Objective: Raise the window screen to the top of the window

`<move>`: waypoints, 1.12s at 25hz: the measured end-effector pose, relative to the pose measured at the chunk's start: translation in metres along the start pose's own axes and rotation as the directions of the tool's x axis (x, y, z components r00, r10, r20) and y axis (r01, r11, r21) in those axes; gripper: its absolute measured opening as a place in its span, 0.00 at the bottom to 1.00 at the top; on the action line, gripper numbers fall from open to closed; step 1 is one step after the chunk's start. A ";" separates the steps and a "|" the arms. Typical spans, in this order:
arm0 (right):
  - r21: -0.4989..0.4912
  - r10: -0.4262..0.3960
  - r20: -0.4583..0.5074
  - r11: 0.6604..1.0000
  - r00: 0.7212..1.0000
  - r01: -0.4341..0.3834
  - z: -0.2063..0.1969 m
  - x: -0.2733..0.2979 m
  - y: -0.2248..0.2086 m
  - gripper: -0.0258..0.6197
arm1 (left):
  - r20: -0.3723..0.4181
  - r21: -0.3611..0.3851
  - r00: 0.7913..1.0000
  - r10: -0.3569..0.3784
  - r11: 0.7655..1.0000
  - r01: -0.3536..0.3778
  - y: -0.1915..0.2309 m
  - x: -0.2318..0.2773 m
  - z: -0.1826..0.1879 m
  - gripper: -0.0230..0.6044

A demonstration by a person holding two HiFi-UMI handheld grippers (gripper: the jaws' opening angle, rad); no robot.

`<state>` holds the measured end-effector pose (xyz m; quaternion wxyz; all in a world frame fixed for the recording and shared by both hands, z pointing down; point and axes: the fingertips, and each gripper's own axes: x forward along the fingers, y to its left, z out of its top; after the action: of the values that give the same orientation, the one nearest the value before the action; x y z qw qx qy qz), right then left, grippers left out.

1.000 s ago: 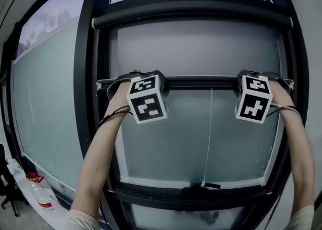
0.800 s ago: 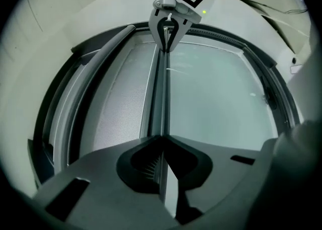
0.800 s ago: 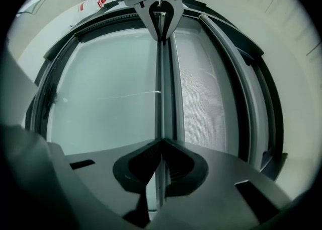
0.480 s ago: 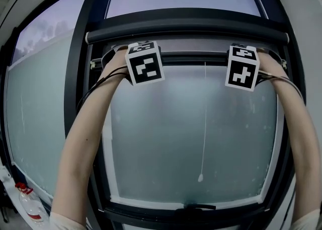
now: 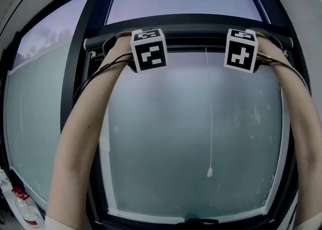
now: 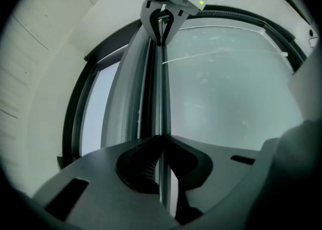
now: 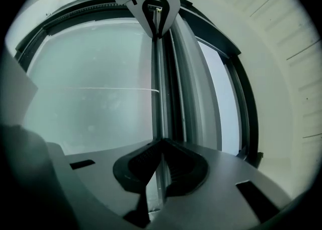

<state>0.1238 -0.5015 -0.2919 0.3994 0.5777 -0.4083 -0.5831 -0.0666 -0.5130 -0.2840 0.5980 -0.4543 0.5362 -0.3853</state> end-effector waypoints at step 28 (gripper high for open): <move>0.936 -0.322 0.334 0.222 0.886 -0.272 -0.028 -0.131 0.188 0.07 | 0.338 -0.922 0.842 0.420 0.328 0.206 -0.184 -0.109 0.022 0.07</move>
<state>0.1522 -0.4448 -0.0702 -0.1698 0.5472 -0.7530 -0.3236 -0.0536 -0.4605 -0.0757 0.3707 -0.7606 0.5025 0.1777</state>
